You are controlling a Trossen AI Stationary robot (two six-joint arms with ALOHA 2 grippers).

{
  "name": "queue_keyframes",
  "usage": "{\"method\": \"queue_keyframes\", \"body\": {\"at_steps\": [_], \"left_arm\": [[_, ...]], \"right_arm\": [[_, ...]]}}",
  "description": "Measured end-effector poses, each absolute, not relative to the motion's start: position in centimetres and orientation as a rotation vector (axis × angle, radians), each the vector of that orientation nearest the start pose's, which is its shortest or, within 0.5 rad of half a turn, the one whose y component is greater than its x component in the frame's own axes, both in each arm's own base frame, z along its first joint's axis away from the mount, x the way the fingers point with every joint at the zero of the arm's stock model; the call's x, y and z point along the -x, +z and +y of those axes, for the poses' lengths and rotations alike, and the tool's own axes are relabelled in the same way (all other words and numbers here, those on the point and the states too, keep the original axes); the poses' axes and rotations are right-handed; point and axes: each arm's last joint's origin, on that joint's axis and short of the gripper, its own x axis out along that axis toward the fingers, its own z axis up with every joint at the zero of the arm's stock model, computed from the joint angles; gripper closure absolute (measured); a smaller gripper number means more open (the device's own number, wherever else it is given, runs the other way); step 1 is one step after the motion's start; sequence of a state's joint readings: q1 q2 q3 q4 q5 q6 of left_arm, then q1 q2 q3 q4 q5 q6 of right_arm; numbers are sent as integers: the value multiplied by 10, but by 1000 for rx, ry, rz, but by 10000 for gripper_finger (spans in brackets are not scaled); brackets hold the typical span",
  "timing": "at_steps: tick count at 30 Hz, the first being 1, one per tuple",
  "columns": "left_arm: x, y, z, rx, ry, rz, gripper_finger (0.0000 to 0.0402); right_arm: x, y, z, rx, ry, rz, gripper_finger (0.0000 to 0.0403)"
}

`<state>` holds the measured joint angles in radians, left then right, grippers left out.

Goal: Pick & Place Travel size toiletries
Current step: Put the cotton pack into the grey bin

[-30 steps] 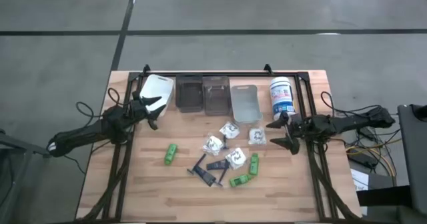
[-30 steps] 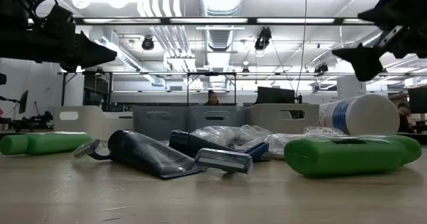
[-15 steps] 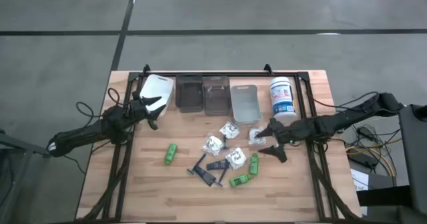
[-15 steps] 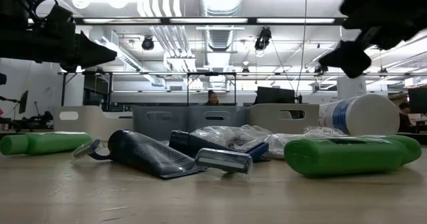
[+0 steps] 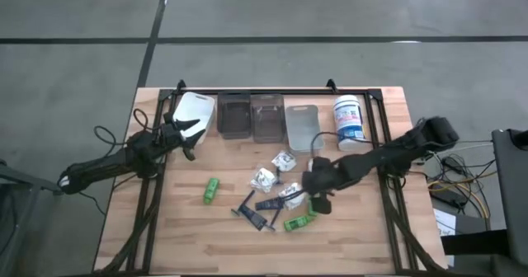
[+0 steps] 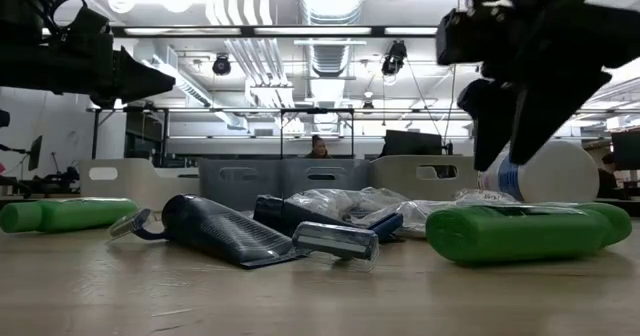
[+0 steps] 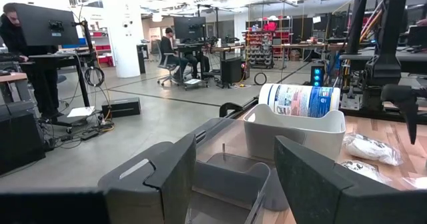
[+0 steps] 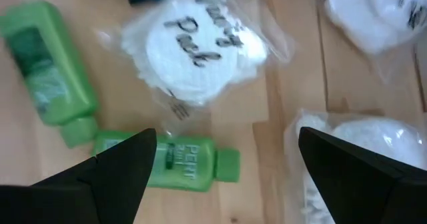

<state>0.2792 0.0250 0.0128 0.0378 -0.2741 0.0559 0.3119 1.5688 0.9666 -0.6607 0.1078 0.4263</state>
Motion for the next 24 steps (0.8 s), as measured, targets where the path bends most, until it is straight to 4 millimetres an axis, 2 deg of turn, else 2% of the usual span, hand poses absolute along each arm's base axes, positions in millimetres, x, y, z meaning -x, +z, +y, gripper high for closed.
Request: {"method": "queue_keyframes", "body": {"at_steps": [6, 11, 18, 24], "left_arm": [[-91, 170, 34, -55, 554, -10, 195], [-91, 169, 34, -54, 554, -10, 195], [-91, 170, 34, -55, 554, -11, 195], [-91, 170, 34, -54, 555, -14, 195]], "right_arm": [[-291, 202, 90, -21, -110, 1268, 39], [-290, 206, 88, 63, -163, 1338, 39], [-280, 186, 81, 150, -197, 1376, 39], [-267, 166, 67, 117, -232, 1315, 39]]}}
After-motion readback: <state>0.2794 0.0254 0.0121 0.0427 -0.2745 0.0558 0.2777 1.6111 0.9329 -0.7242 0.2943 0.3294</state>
